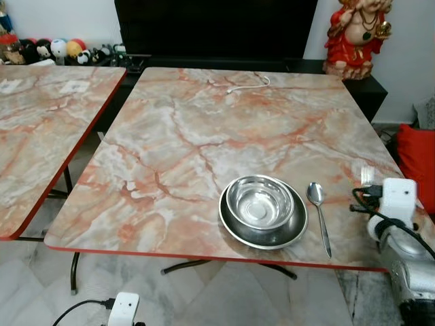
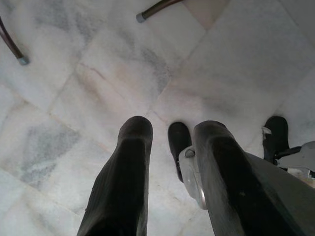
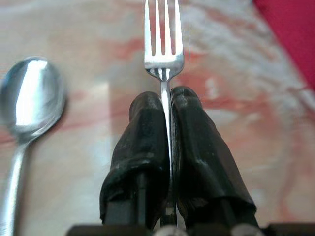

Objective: Setting the table

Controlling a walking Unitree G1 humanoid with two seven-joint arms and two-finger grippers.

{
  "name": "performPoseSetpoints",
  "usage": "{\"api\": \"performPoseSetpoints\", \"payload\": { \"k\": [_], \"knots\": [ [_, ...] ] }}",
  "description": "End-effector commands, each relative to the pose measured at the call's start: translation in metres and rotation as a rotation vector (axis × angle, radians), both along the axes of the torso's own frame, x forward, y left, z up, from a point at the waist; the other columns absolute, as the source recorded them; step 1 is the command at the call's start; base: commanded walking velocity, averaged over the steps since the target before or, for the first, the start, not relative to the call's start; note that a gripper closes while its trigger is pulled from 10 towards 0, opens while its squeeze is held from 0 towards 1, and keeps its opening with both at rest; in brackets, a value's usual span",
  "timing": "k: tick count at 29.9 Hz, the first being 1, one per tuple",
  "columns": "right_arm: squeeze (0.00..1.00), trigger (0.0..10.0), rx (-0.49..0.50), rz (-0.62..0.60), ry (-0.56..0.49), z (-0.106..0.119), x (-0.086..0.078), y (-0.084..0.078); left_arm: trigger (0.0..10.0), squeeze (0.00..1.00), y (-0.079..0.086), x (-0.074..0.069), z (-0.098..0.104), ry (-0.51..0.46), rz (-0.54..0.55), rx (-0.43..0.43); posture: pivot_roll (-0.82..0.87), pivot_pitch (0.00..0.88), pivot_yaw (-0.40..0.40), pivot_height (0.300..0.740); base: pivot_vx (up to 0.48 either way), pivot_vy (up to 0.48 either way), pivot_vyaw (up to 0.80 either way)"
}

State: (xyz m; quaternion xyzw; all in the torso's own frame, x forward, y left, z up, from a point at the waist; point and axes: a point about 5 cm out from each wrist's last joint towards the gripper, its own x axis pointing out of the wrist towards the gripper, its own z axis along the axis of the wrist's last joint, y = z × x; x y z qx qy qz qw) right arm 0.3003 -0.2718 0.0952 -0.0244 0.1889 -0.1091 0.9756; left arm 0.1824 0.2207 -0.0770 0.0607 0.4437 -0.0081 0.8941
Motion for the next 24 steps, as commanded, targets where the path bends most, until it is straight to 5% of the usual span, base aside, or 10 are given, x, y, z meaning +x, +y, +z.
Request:
{"api": "performPoseSetpoints", "payload": {
  "k": [1, 24],
  "knots": [
    [0.0, 10.0, 0.014, 0.035, -0.02, 0.004, 0.006, 0.004, 10.0, 0.0, 0.0, -0.002, -0.002, 0.017, 0.011, -0.001, 0.06, 0.026, -0.028, 0.74, 0.0, 0.0, 0.0],
    [0.0, 10.0, 0.025, 0.053, 0.027, -0.015, 0.021, 0.01, 10.0, 0.0, 0.002, -0.002, -0.001, 0.01, 0.013, 0.004, 0.06, 0.013, -0.033, 0.74, 0.0, 0.0, 0.0]
  ]
}}
